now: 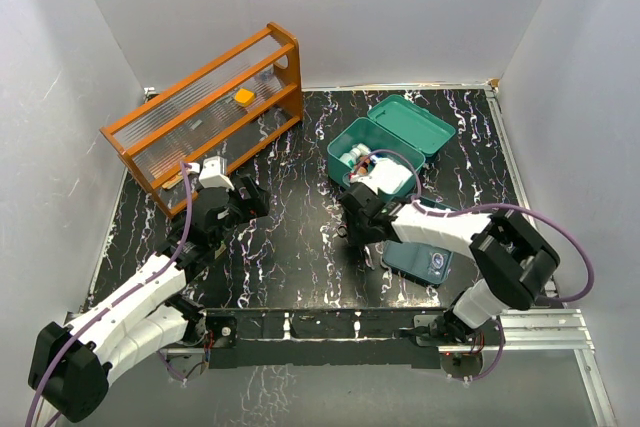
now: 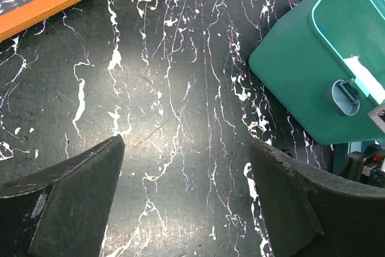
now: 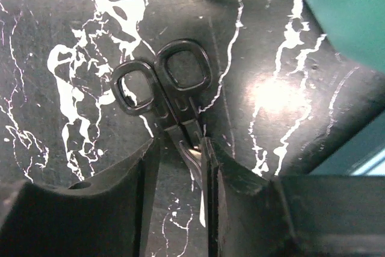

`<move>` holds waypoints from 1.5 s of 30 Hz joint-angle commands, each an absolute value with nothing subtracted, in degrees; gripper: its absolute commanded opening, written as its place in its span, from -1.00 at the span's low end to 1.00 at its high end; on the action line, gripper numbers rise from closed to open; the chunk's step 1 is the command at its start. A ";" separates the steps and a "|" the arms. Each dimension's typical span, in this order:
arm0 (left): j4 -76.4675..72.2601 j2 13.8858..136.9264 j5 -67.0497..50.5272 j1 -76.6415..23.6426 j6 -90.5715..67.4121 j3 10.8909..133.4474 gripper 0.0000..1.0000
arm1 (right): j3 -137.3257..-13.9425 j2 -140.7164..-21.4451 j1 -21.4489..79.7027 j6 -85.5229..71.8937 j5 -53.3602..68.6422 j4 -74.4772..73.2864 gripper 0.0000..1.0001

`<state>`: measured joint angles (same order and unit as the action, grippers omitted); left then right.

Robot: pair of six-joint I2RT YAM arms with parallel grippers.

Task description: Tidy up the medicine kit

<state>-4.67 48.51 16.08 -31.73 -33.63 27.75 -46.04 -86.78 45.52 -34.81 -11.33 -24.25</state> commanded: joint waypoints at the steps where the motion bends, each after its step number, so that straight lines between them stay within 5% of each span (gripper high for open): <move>1: -5.27 48.50 16.27 -31.81 -33.20 30.13 0.69 | -49.35 -90.43 45.62 -34.74 -9.64 -27.50 -0.39; 15: -5.53 48.90 16.45 -31.79 -33.16 29.96 0.70 | -55.11 -96.58 46.52 -32.87 -17.71 -38.96 -0.25; 25: -5.43 48.43 16.70 -31.74 -33.26 29.71 0.70 | -56.47 -99.39 46.33 -33.62 -12.05 -37.60 -0.57; 45: -5.71 48.95 16.58 -31.81 -33.47 29.71 0.70 | -55.43 -91.11 46.57 -34.00 -13.23 -36.22 -0.57</move>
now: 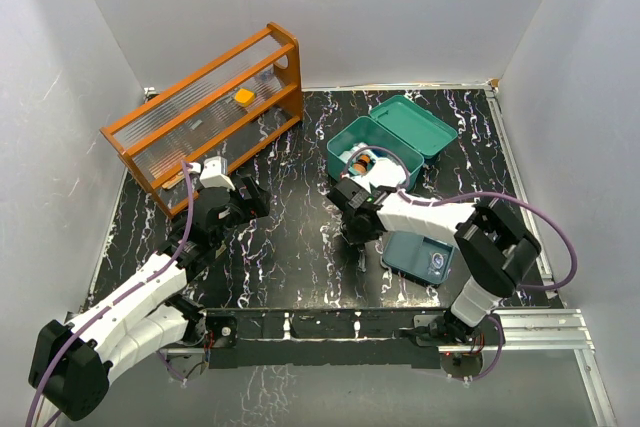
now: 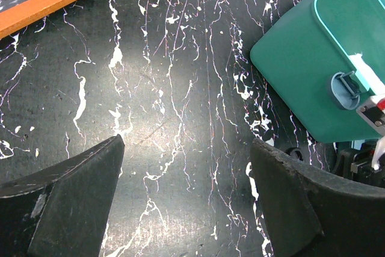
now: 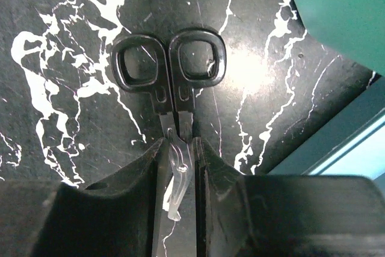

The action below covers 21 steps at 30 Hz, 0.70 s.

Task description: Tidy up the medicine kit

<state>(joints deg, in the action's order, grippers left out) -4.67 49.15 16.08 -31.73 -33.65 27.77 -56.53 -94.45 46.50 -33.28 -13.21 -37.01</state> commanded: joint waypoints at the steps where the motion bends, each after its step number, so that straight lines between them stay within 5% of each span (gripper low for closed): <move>1: -5.71 48.91 16.54 -31.82 -33.45 29.64 0.70 | -55.07 -90.82 46.54 -34.08 -13.07 -36.09 -0.57; 6: -5.74 48.78 16.53 -31.79 -33.43 29.56 0.70 | -54.25 -89.49 46.58 -35.03 -12.65 -35.75 -0.55; 14: -5.63 48.52 16.61 -31.80 -33.49 29.54 0.70 | -54.09 -91.30 48.62 -36.51 -10.52 -36.20 -0.15; 21: -5.63 48.56 16.51 -31.76 -33.50 29.52 0.70 | -55.23 -94.60 49.93 -42.08 -13.84 -42.50 -0.21</move>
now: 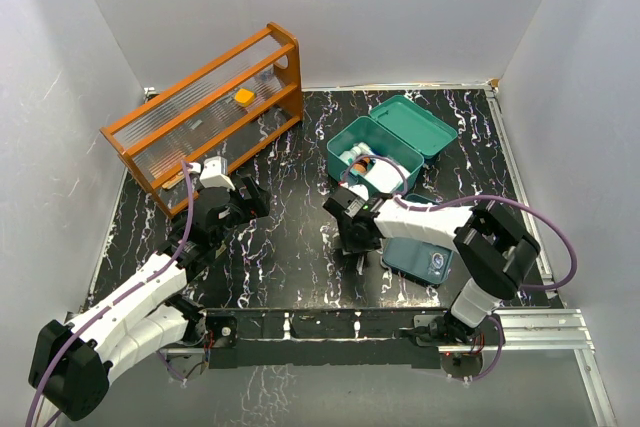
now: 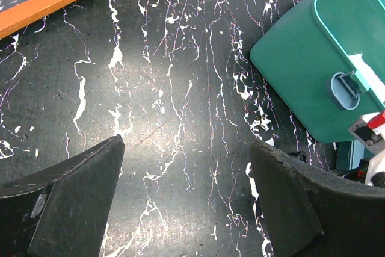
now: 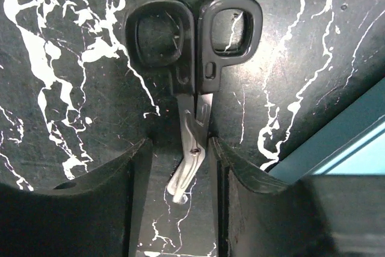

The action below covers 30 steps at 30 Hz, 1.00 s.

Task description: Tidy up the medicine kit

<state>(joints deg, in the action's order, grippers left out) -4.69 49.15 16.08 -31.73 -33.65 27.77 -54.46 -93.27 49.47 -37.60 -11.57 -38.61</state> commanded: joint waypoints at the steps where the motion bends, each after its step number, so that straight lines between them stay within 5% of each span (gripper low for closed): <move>1: -5.71 48.60 16.51 -31.73 -33.57 29.41 0.70 | -54.95 -94.55 49.92 -43.31 -14.00 -43.03 -0.25; 12: -5.63 48.24 16.41 -31.81 -33.71 29.36 0.70 | -54.52 -95.46 50.01 -48.43 -16.75 -44.79 -0.45; 20: -5.66 48.05 16.43 -31.78 -33.72 29.36 0.70 | -52.74 -94.00 49.79 -50.71 -16.09 -41.81 -0.85; 30: -5.81 48.25 16.05 -31.79 -33.83 29.36 0.70 | -51.80 -86.96 49.80 -49.04 -16.20 -39.76 -1.00</move>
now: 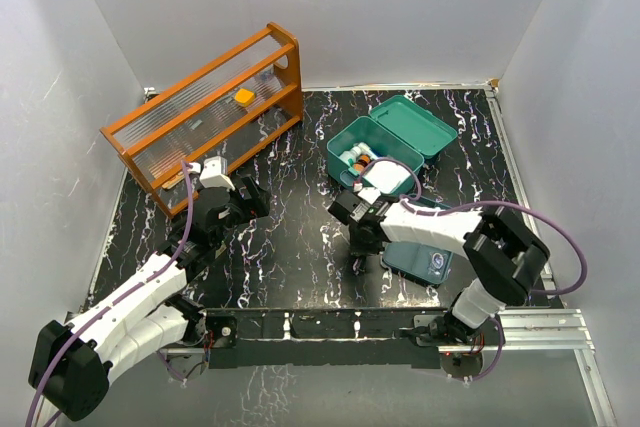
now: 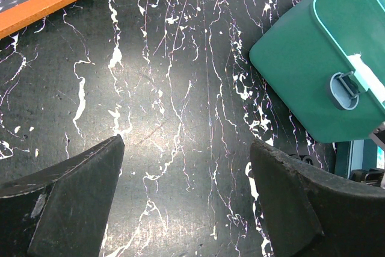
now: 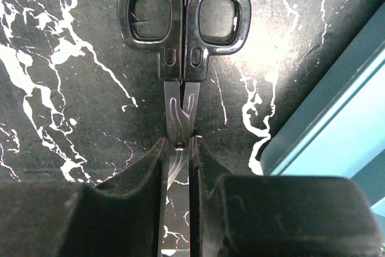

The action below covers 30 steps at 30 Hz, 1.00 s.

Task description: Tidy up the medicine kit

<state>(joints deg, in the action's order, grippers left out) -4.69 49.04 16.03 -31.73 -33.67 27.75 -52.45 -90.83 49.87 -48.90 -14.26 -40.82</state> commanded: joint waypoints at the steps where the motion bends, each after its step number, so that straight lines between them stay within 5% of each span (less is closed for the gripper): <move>1: -5.80 48.22 16.01 -31.78 -33.79 29.37 0.70 | -51.61 -86.52 49.83 -49.06 -16.22 -39.99 -1.00; 30: -5.65 50.33 15.44 -31.77 -33.22 30.59 0.70 | -48.68 -68.81 42.22 -59.29 -27.62 -56.49 -1.00</move>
<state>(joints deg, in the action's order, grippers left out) -4.69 49.98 15.64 -31.73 -33.63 27.99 -49.04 -72.44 46.19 -57.65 -23.31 -54.92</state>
